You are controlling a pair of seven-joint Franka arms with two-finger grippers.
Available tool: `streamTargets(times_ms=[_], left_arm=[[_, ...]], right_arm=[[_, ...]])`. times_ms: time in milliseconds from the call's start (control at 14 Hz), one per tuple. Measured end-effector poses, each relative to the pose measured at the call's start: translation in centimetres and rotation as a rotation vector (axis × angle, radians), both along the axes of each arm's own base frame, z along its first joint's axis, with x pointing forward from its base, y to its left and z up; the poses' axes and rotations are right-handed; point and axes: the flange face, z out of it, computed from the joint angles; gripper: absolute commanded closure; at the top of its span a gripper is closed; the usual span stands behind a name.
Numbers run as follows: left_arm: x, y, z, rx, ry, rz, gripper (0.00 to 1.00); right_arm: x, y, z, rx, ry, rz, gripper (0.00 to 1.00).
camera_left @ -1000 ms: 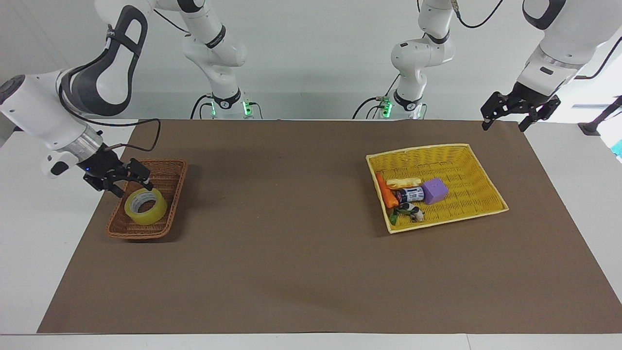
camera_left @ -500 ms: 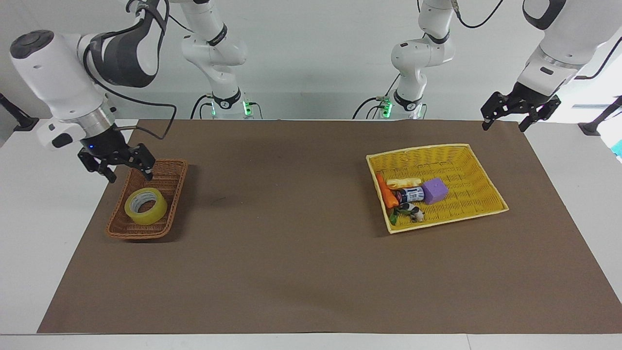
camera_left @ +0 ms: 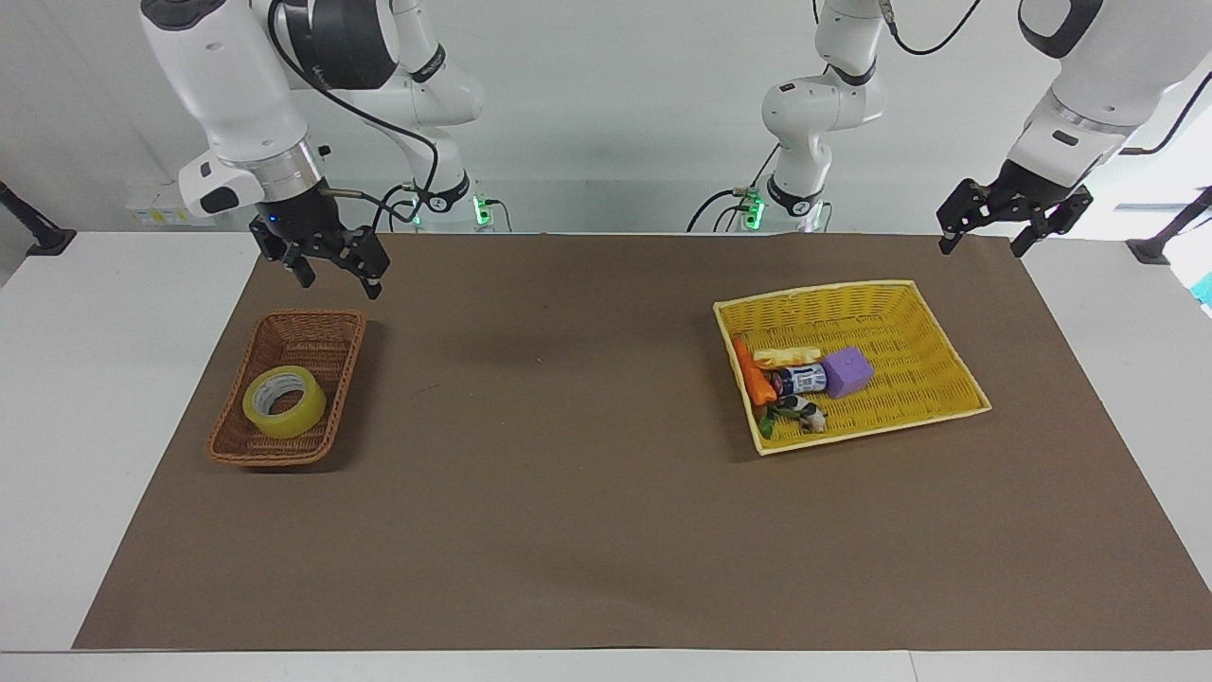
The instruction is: Move tape to another basket
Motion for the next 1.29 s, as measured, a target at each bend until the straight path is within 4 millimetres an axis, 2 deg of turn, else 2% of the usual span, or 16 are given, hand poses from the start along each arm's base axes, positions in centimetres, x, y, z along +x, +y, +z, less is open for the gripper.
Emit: streamTargets(times_ms=[357,500,929,1286], left_arm=[[0.0,0.0,0.0,0.0,0.0,0.0,0.0],[0.0,0.0,0.0,0.0,0.0,0.0,0.0],[0.0,0.0,0.0,0.0,0.0,0.0,0.0],[0.0,0.0,0.0,0.0,0.0,0.0,0.0]], right_arm=[[-3.2,-2.3,4.9,-0.001,0.015,-0.027,0.0],[-3.9,-2.8,5.2,-0.002,0.022,-0.002,0.0],[-4.2,-3.0,4.1,-0.005,0.045,0.089,0.0],[-5.3,-4.2,5.0,-0.01,0.061,0.111,0.0]])
